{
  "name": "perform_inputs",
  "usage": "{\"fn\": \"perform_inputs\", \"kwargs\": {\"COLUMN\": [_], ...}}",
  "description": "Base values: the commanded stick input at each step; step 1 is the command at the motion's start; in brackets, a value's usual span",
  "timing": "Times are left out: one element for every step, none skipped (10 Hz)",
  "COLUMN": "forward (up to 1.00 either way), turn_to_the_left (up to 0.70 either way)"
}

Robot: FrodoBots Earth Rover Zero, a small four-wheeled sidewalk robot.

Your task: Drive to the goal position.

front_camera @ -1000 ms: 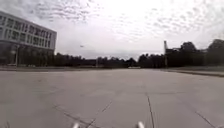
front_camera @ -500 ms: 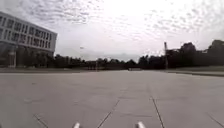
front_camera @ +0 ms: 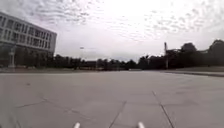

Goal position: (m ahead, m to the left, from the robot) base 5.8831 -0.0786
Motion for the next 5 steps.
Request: {"fn": "perform_inputs", "kwargs": {"forward": [0.7, 0.7, 0.7, 0.7, 0.7], "turn_to_the_left": [0.0, 0.0, 0.0, 0.0, 0.0]}}
